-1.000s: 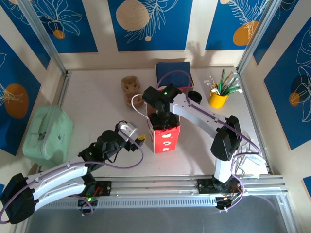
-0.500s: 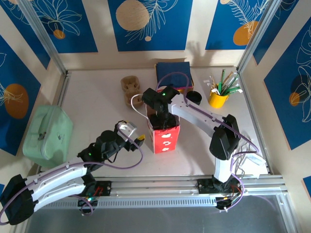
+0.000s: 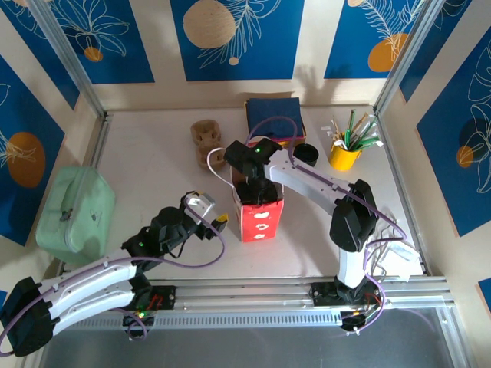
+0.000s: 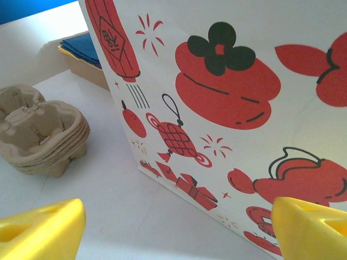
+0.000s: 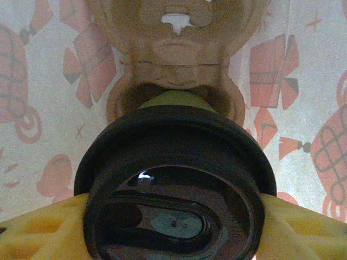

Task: Pack the takeout coffee

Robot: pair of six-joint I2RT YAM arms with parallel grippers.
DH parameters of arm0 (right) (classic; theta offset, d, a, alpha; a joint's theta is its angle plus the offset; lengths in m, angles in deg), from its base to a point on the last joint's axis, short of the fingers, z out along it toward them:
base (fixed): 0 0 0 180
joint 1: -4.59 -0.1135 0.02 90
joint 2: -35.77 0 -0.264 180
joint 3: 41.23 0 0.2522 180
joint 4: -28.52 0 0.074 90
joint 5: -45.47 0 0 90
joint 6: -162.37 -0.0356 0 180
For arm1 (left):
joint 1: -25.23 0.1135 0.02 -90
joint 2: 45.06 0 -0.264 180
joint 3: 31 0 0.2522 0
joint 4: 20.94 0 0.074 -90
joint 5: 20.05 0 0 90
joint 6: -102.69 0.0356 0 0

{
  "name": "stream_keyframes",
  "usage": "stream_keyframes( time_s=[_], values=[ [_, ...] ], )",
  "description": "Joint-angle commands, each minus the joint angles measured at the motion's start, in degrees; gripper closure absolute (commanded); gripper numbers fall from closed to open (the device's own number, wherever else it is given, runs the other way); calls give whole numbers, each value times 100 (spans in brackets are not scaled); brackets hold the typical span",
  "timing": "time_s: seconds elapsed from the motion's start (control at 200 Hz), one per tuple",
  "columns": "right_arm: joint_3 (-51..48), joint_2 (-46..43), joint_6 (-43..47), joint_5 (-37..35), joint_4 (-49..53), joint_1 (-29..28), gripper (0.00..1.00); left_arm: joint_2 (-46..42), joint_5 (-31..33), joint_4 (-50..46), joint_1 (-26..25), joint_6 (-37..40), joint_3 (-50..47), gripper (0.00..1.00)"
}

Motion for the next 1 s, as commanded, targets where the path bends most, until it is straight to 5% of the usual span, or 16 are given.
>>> stream_keyframes(
  time_s=[0.0, 0.995],
  values=[
    [-107, 114, -87, 176, -49, 24, 37, -91, 61, -18, -42, 45, -63, 12],
    [-491, 433, -152, 348, -432, 4, 38, -228, 97, -88, -42, 37, -107, 12]
  ],
)
